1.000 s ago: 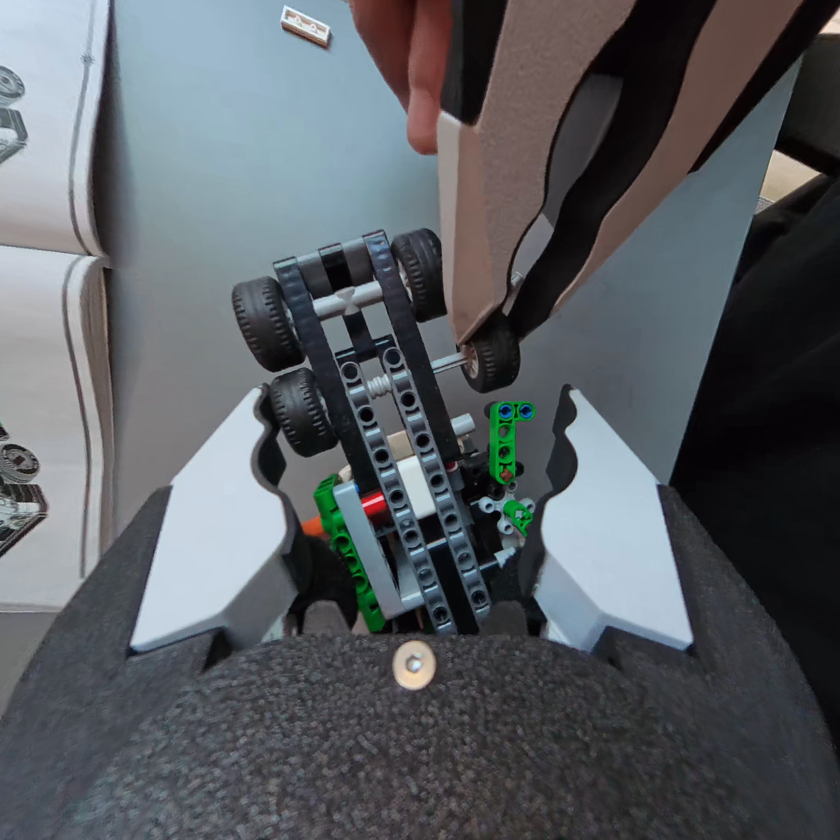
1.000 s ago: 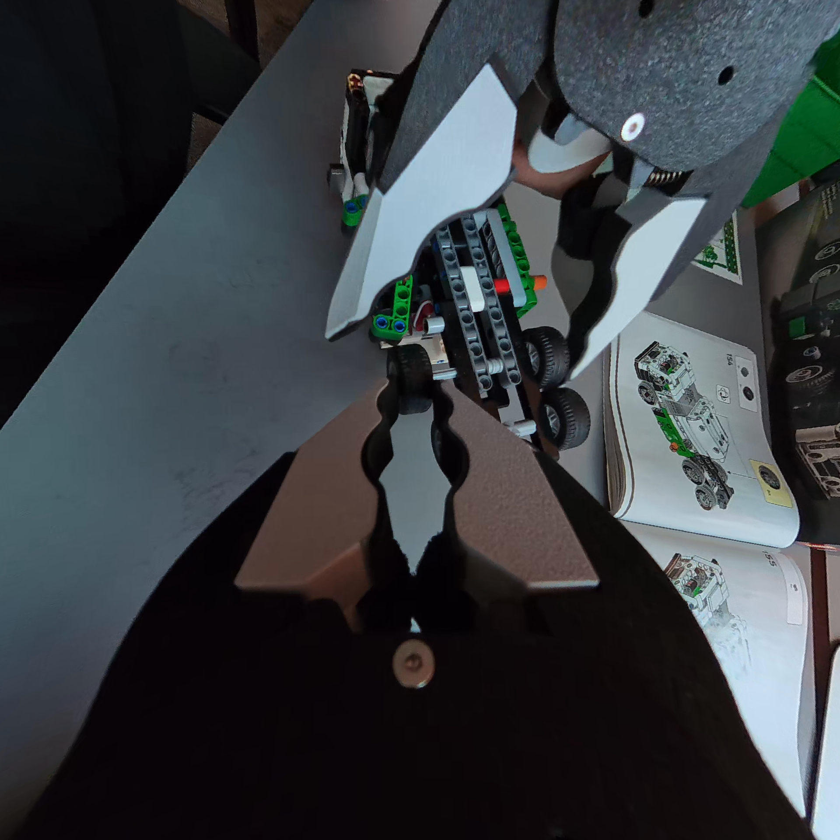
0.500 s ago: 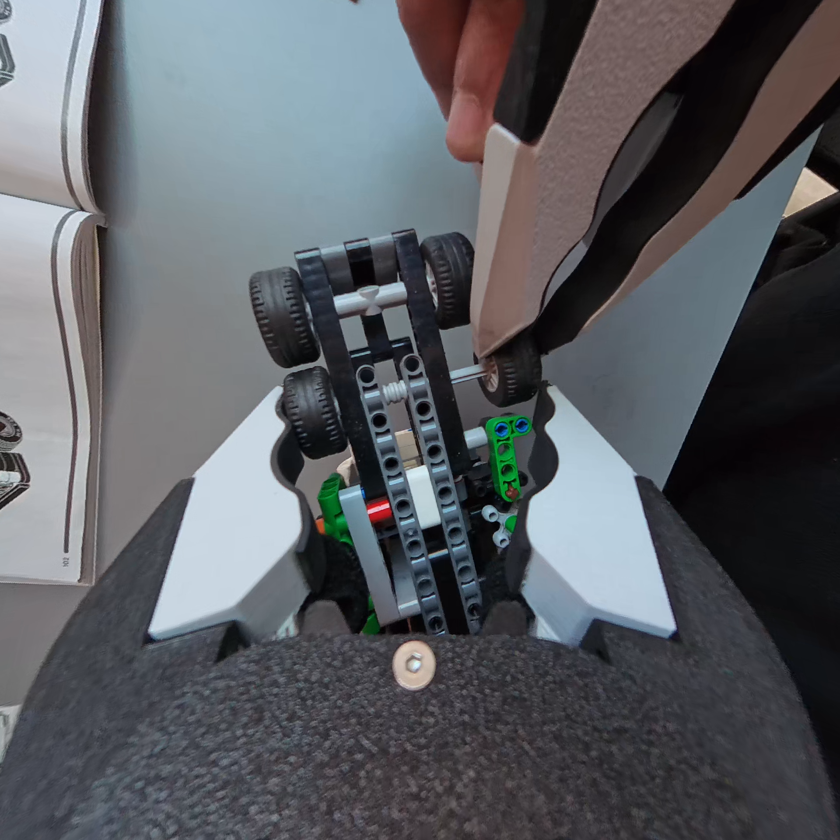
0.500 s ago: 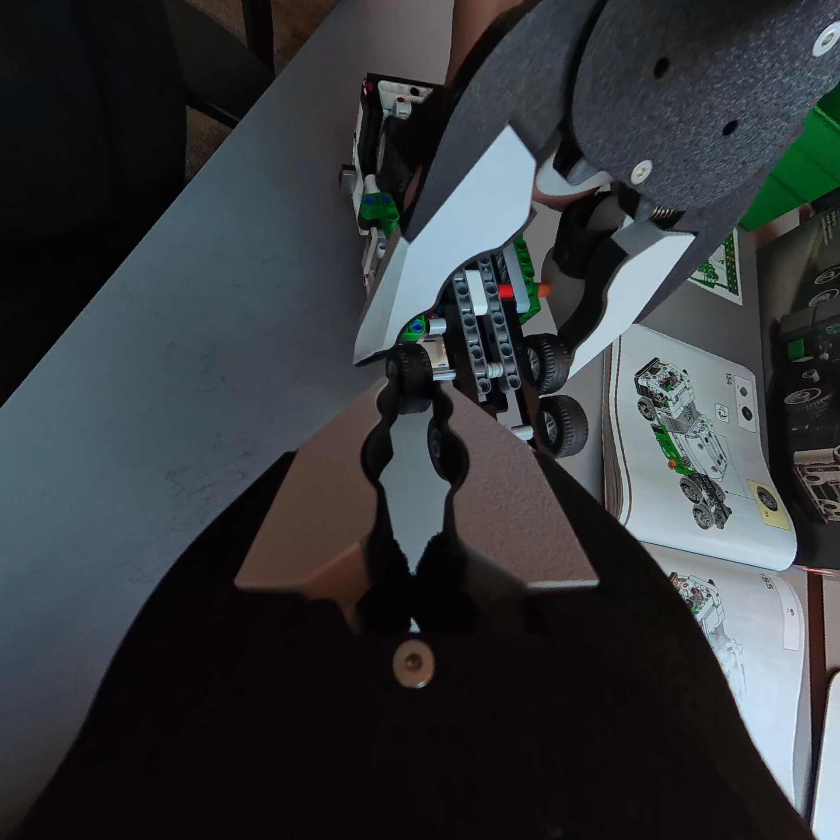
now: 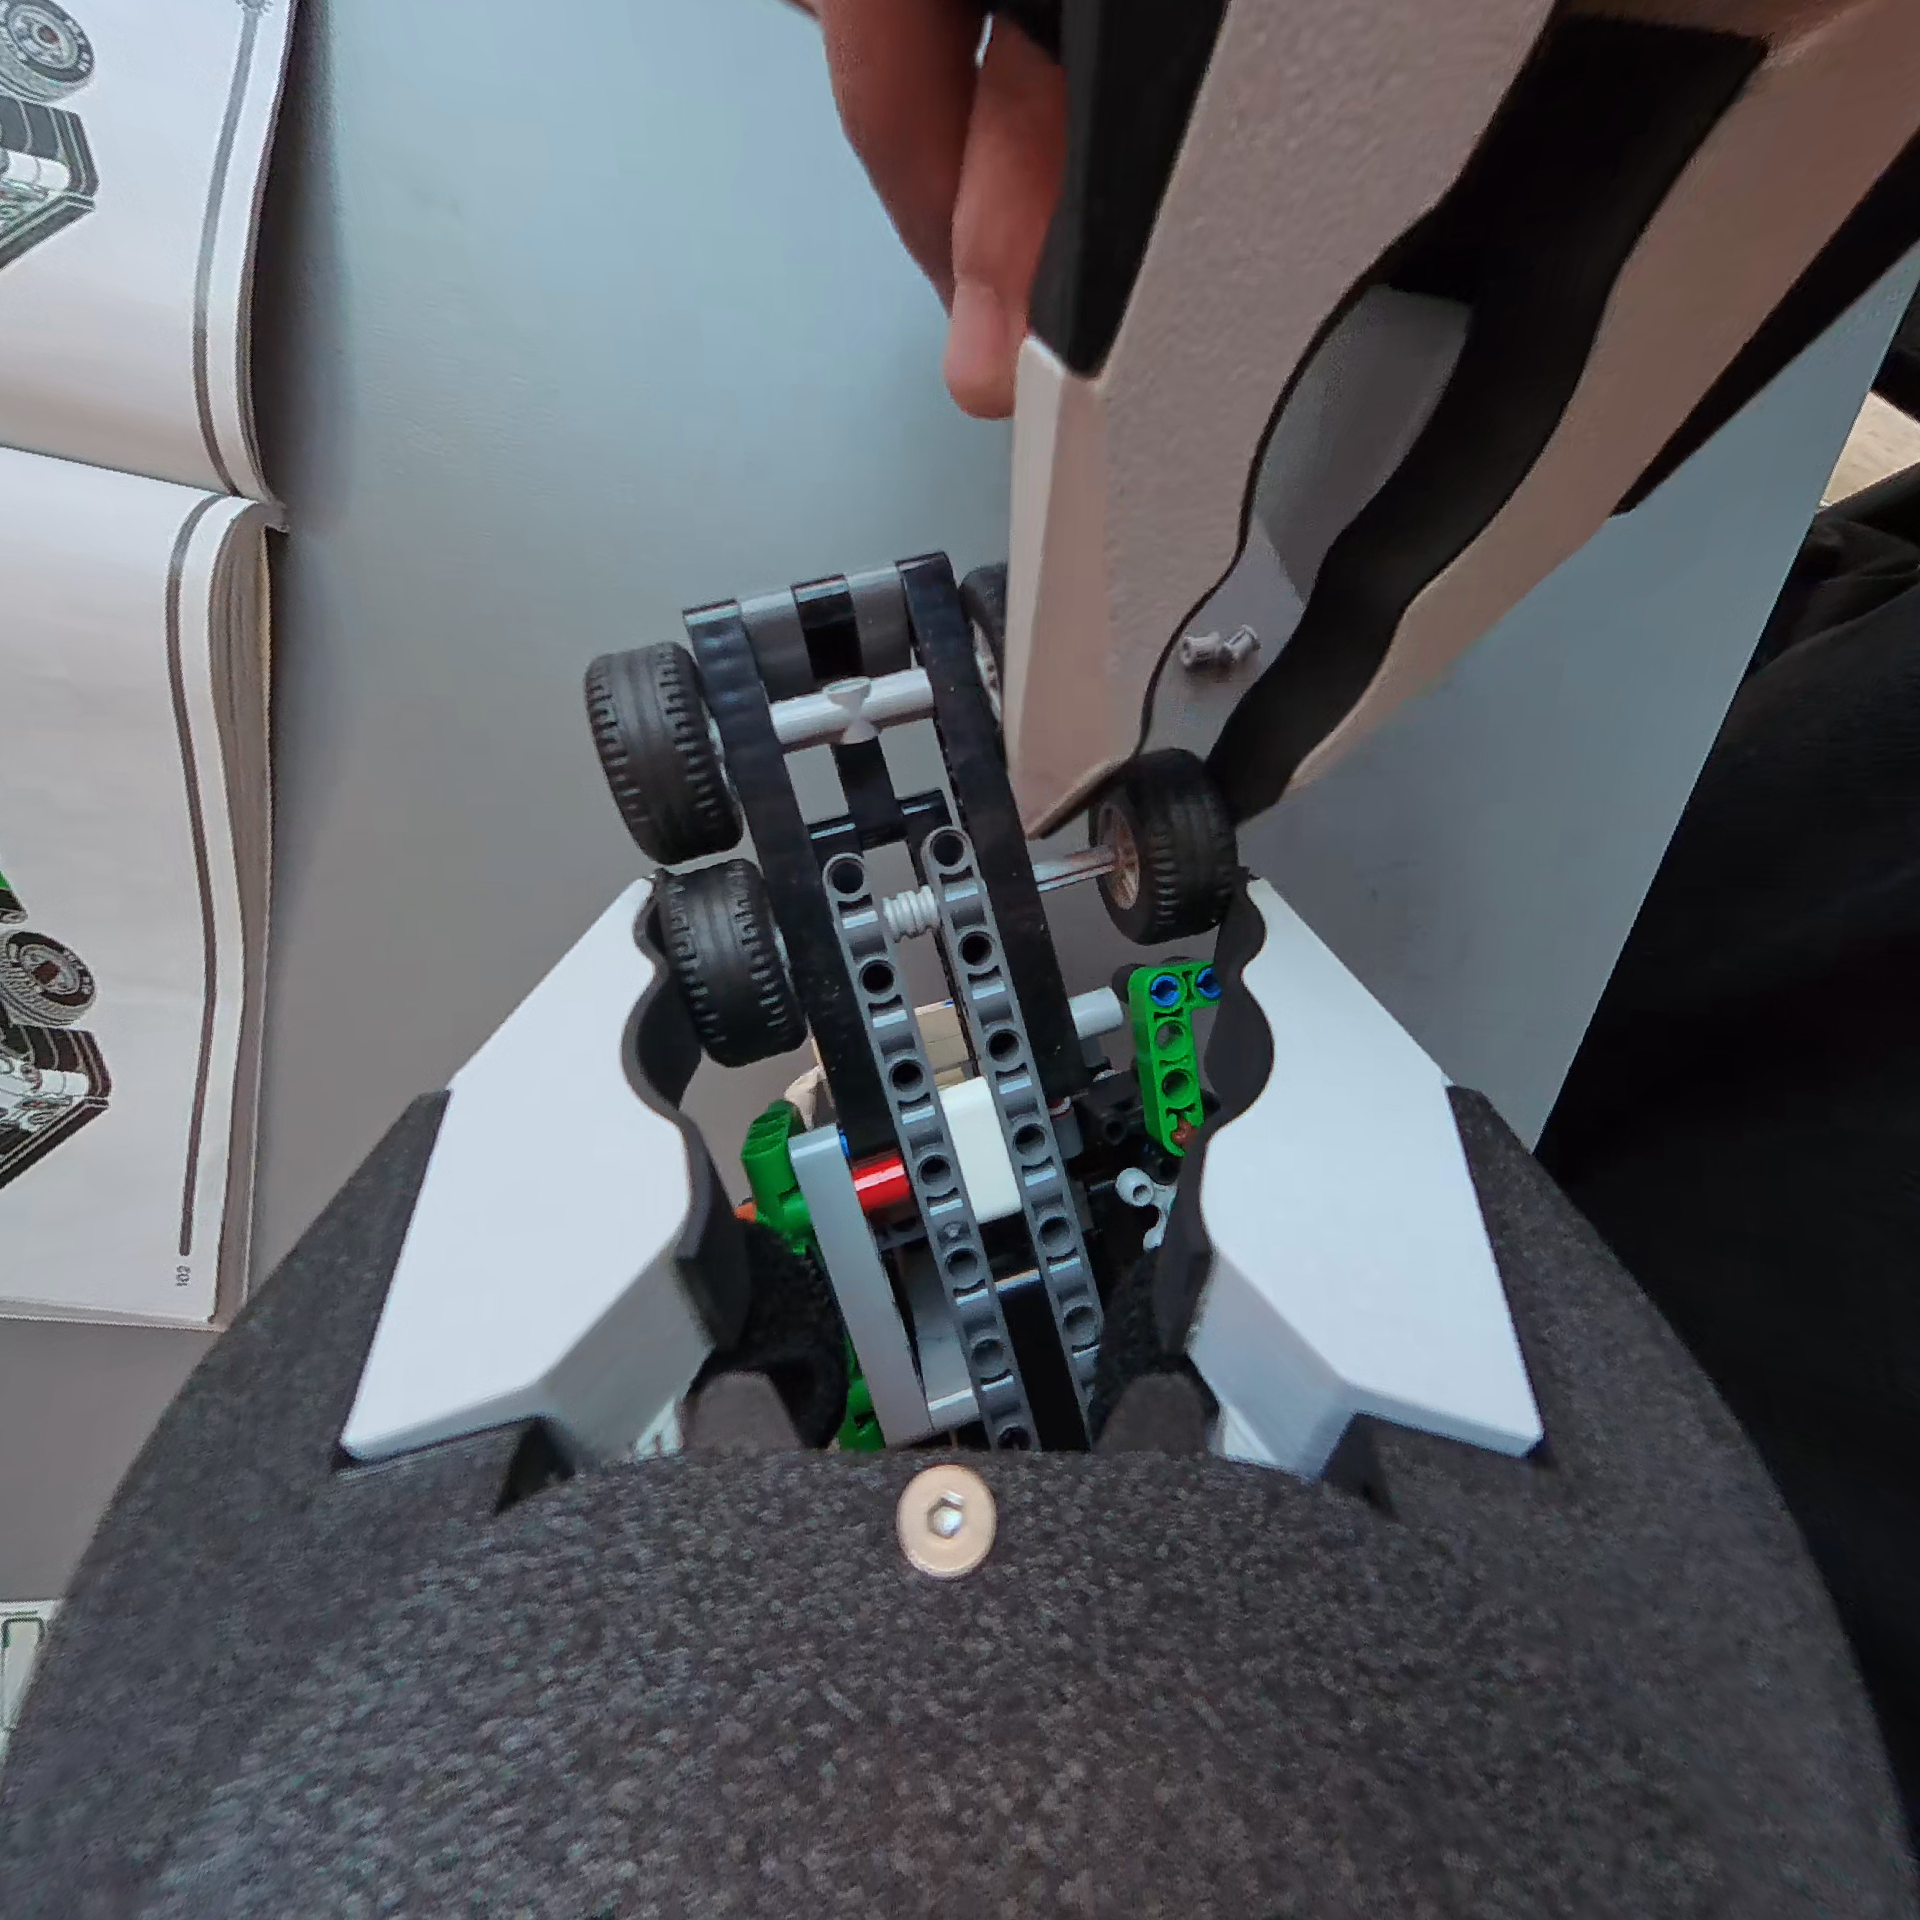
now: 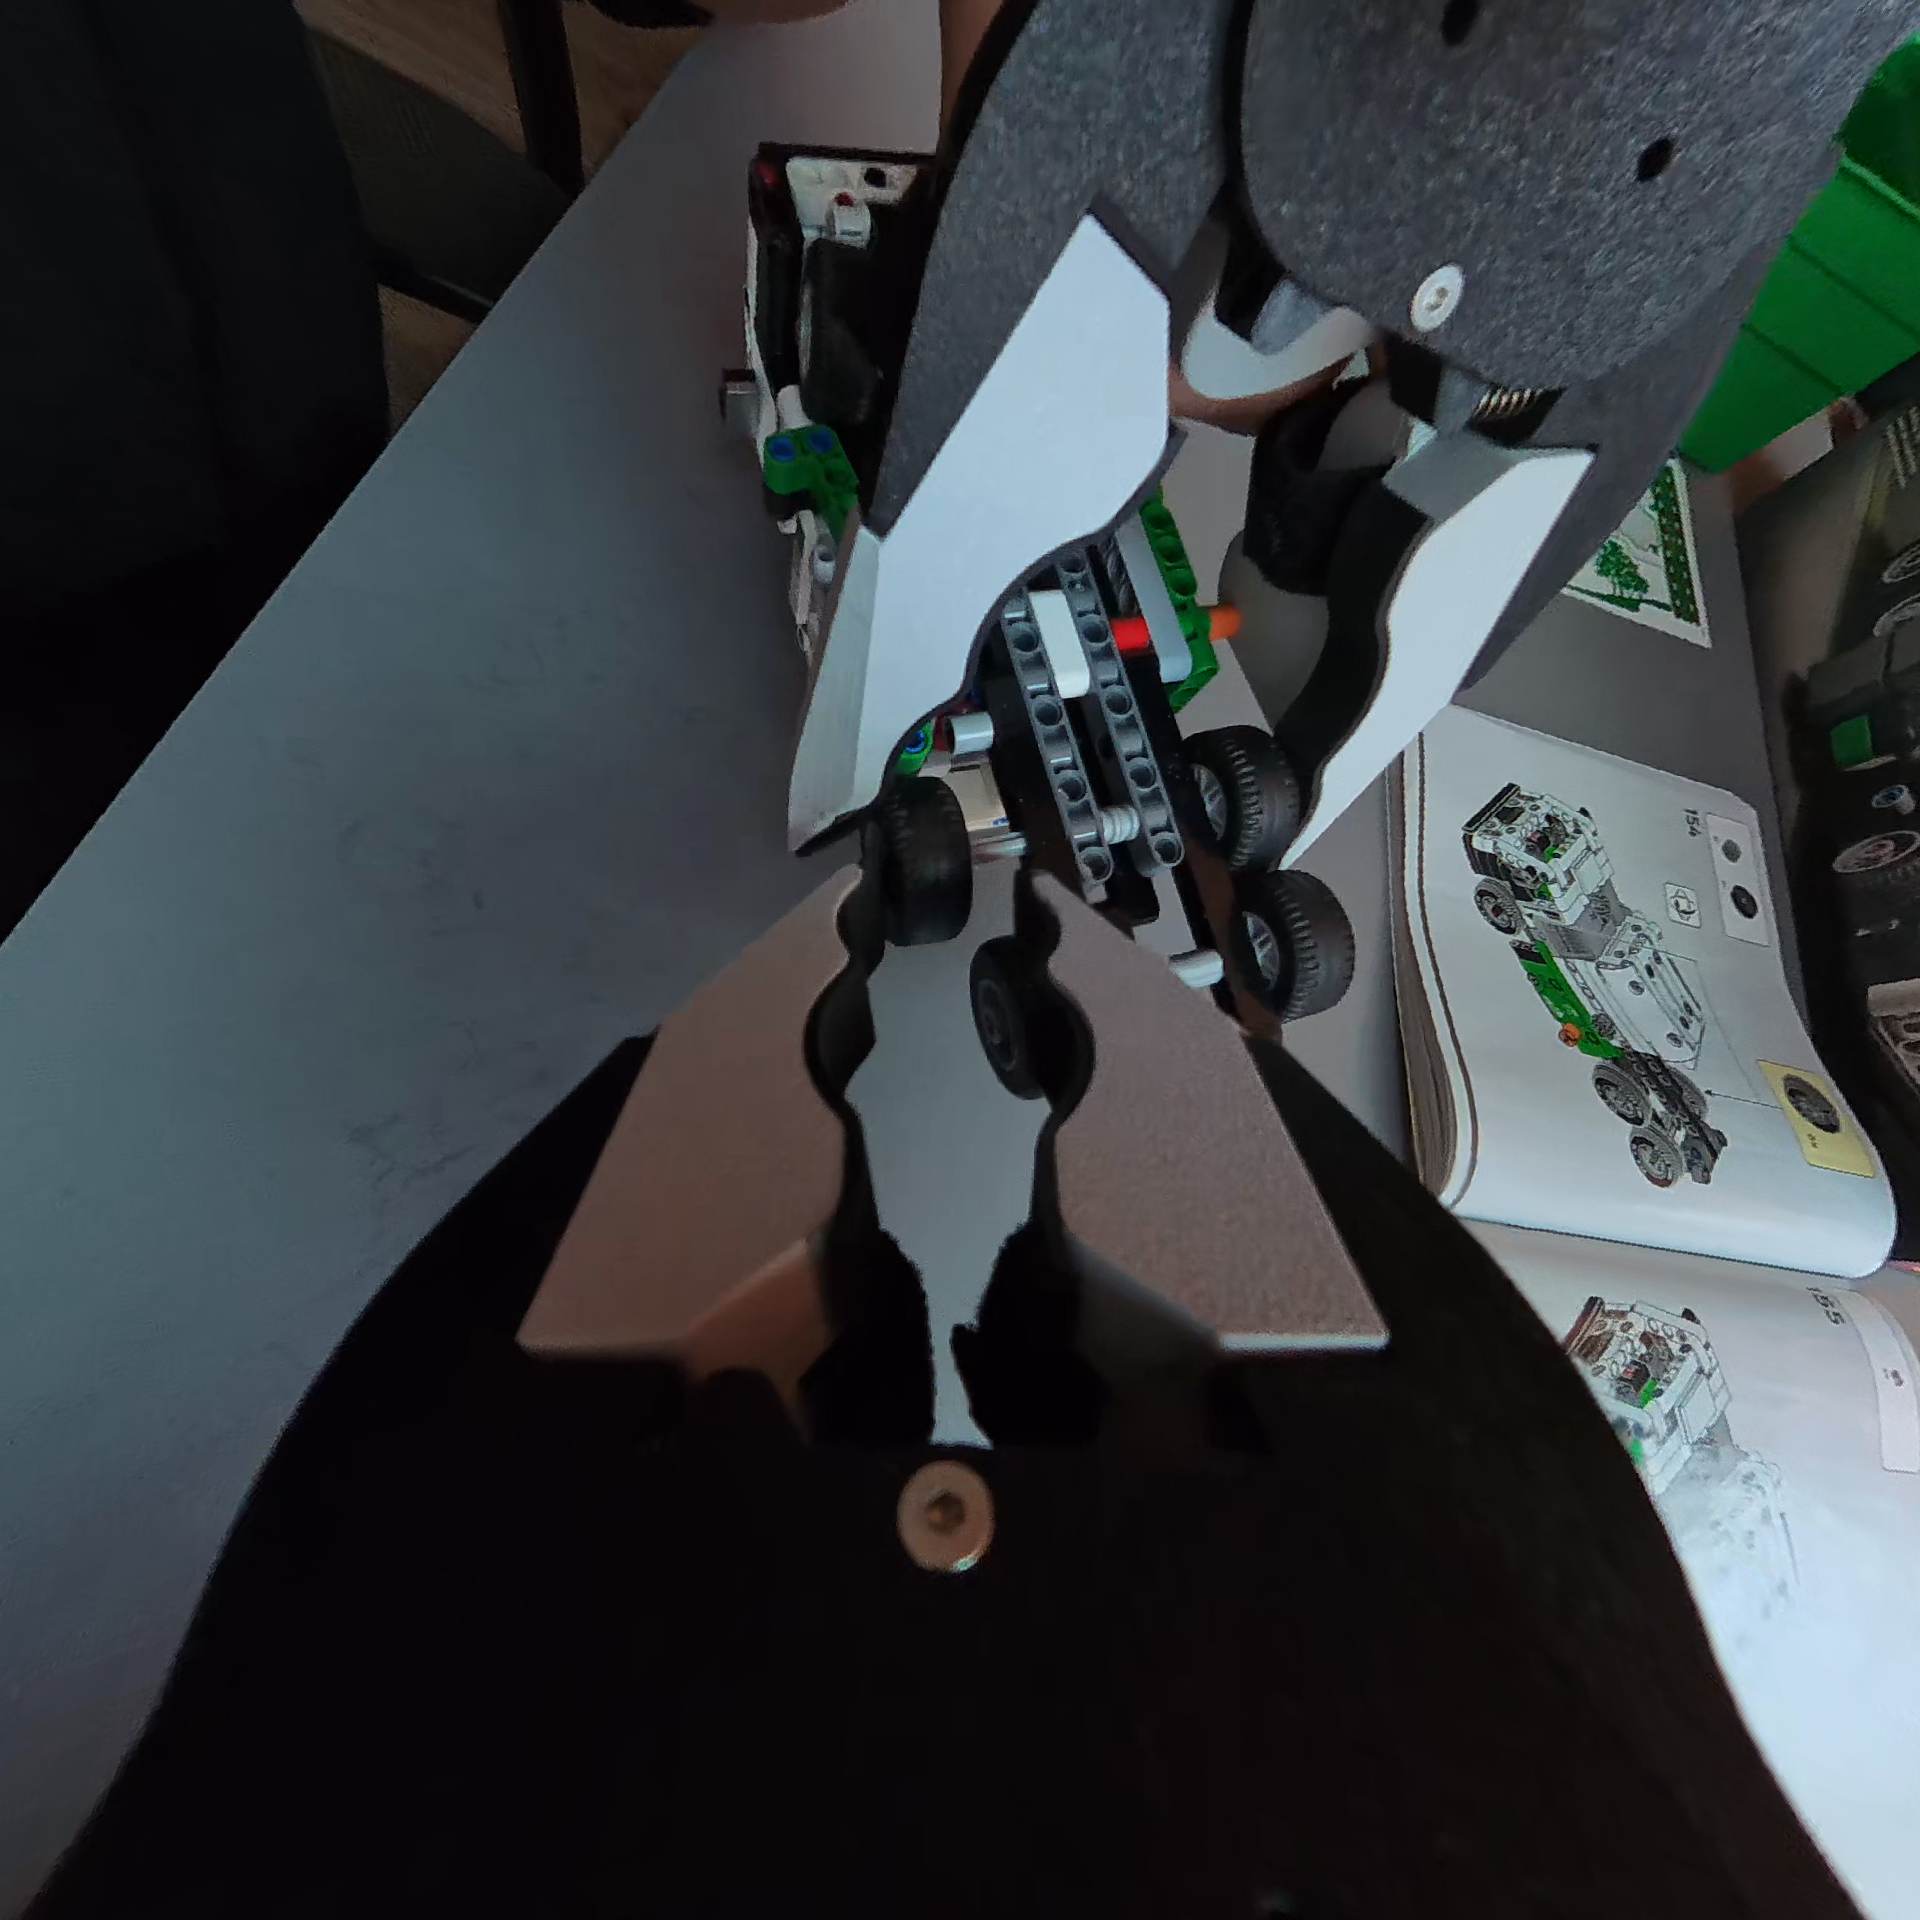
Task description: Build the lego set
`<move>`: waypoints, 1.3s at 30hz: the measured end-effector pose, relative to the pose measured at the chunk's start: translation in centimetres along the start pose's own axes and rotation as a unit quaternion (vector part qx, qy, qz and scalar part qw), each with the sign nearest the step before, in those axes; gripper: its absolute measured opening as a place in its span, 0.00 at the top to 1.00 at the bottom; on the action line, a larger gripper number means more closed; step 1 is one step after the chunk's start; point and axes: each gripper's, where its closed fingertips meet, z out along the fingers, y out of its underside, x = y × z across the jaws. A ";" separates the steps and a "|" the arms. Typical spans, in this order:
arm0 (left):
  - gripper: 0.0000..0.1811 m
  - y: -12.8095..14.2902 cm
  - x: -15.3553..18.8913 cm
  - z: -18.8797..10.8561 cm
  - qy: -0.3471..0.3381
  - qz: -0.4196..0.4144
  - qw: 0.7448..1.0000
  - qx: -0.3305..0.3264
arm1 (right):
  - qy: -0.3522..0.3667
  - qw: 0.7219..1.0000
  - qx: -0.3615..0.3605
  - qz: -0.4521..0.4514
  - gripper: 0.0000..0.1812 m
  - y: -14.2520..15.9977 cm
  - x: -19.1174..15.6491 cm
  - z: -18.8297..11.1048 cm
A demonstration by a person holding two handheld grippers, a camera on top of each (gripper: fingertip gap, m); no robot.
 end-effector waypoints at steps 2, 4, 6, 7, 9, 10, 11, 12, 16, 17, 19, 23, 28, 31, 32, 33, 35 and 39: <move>0.45 0.0 0.0 0.0 0.001 0.001 1.000 0.002 | -0.002 1.000 0.000 0.002 0.87 0.0 0.0 0.0; 0.45 0.0 0.0 0.0 0.001 0.000 1.000 0.005 | 0.002 1.000 -0.010 -0.012 0.86 0.1 0.1 -0.5; 0.45 0.0 0.0 -0.1 0.002 0.003 1.000 0.008 | 0.026 0.999 -0.021 -0.019 0.75 0.0 1.1 -1.3; 0.45 0.0 0.0 -0.1 0.002 0.003 1.000 0.009 | 0.026 0.999 -0.030 -0.019 0.73 0.0 1.4 -1.6; 0.45 0.0 0.0 -0.1 0.002 0.005 1.000 0.010 | 0.009 0.999 -0.043 0.001 0.61 0.0 1.9 -1.7; 0.45 0.0 0.0 -0.1 0.002 0.006 1.000 0.011 | 0.003 0.999 -0.050 0.007 0.57 0.1 2.3 -1.6; 0.45 0.0 0.1 -0.1 0.001 0.007 1.000 0.011 | -0.001 0.999 -0.048 0.006 0.55 0.1 2.8 -1.3; 0.45 0.0 0.0 -0.1 0.000 0.007 1.000 0.011 | -0.006 0.999 -0.041 0.004 0.52 0.0 3.3 -1.0; 0.45 0.0 0.1 -0.1 0.002 0.008 1.000 0.015 | -0.091 0.995 -0.013 0.037 0.50 -0.1 2.9 0.3; 0.45 0.0 0.1 -0.1 0.003 0.009 1.000 0.016 | -0.097 0.995 0.001 0.032 0.50 -0.3 2.8 0.4; 0.45 0.0 0.1 -0.2 0.005 0.011 1.000 0.017 | -0.117 0.993 0.018 0.025 0.50 -0.6 2.6 0.8; 0.45 0.0 0.1 -0.2 0.008 0.009 1.000 0.020 | -0.127 0.991 0.032 0.031 0.51 -0.7 2.7 0.8; 0.45 0.1 -0.1 -0.2 -0.005 0.005 1.000 0.018 | -0.121 0.992 0.021 0.022 0.54 -0.6 2.4 0.8; 0.41 0.2 -0.4 -0.2 -0.016 -0.008 1.000 0.014 | -0.121 0.992 0.012 0.020 0.54 -0.5 2.4 0.8; 0.42 0.3 -0.3 -0.2 -0.014 -0.014 1.000 0.012 | -0.121 0.992 0.010 0.022 0.54 -0.5 2.4 0.8; 0.44 0.4 -0.2 -0.2 -0.009 -0.019 1.000 0.011 | -0.121 0.992 0.008 0.022 0.54 -0.5 2.5 0.8; 0.44 0.5 -0.2 -0.1 -0.008 -0.026 1.000 0.008 | -0.119 0.993 0.003 0.018 0.55 -0.5 2.5 0.8; 0.46 0.7 -1.1 -0.4 -0.014 -0.043 0.999 0.009 | -0.134 0.991 0.003 -0.002 0.77 -0.5 1.9 0.6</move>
